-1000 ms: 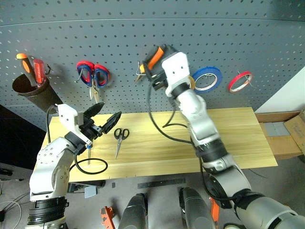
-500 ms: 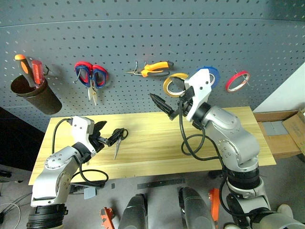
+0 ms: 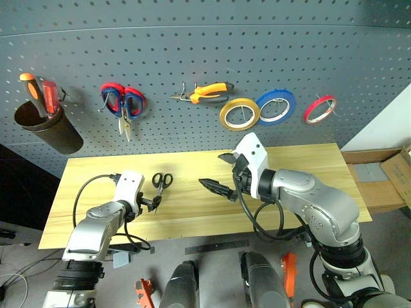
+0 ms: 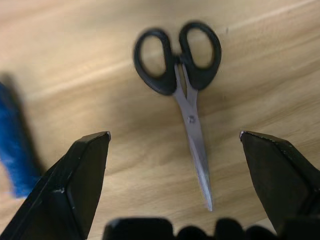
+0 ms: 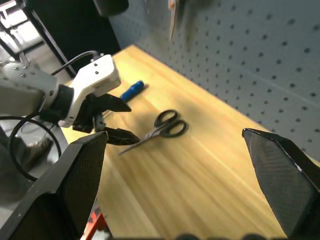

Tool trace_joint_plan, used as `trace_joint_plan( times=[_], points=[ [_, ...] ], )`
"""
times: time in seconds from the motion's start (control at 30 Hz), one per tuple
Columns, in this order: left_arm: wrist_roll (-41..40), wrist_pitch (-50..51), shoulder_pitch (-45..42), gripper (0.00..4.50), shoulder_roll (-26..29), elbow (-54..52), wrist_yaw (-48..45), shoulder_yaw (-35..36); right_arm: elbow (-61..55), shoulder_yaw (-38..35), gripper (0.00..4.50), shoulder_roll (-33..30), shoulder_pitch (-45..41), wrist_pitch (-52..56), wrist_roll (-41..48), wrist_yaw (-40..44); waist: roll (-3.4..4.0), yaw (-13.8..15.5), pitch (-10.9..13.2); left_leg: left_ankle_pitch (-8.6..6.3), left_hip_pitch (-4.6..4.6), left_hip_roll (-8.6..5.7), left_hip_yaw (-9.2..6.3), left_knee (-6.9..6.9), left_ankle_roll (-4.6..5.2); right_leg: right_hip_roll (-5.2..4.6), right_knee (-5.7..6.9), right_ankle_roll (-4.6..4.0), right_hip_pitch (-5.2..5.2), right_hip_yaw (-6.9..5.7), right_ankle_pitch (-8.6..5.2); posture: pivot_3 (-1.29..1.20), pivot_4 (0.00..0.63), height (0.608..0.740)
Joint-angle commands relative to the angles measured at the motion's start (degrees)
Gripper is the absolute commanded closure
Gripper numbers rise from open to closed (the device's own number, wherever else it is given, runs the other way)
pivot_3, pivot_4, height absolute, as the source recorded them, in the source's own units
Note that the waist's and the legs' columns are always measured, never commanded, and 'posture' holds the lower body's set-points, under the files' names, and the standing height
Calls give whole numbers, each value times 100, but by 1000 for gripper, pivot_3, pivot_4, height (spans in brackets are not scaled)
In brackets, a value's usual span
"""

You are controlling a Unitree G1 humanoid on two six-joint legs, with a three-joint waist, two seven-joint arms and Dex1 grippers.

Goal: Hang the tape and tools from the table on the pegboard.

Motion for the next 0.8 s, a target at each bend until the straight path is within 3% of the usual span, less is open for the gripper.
trace_joint_plan(
  times=[0.03, 0.27, 0.3, 0.37, 0.7, 0.73, 0.8],
  points=[
    [170, 55, -285, 29, -96, 561, 72, -71, -236, 189, 0, 101, -88, 72, 0, -138, -2, -2, 1, 0, 0, 0, -1, 0, 0, 0, 0, 0, 0, -1, 0, -65, 283, 740],
    [421, -314, -798, 29, -224, 1497, 144, -122, -429, 319, 0, 85, -28, 251, 70, -226, -2, -8, 2, 0, 1, 0, -2, 0, 0, -1, -1, 0, 1, -1, 0, -82, 292, 740],
    [423, -344, -825, 195, -249, 1571, 148, -94, -442, 328, 0, 85, -33, 268, 68, -240, -2, -9, 2, 0, 1, 0, -1, 1, 0, -1, -1, 0, 2, 1, 0, -83, 293, 740],
    [433, -412, -844, 589, -267, 1674, 138, -76, -463, 347, 0, 70, -45, 288, 64, -261, -3, -15, 1, 0, 1, -1, 1, 1, 0, -1, -1, 0, 2, 3, 0, -89, 293, 740],
    [370, -539, -681, 4075, -334, 1656, 55, 27, -396, 314, 0, -130, -133, 276, 33, -207, -2, -16, 1, 0, 2, 0, 0, 1, 0, -2, -2, 0, 3, 2, 0, -98, 287, 740],
    [356, -542, -661, 4348, -335, 1633, 44, 47, -391, 316, 0, -138, -139, 269, 29, -209, -2, -17, 1, 0, 2, 0, 0, 1, 0, -2, -2, 1, 3, 1, 0, -97, 286, 740],
    [273, -548, -602, 4353, -339, 1543, -38, 122, -394, 324, 0, -156, -148, 253, 17, -214, -2, -21, 1, 0, 3, 0, 0, 1, 0, -2, -2, 1, 3, 2, 0, -97, 286, 740]
  ],
)
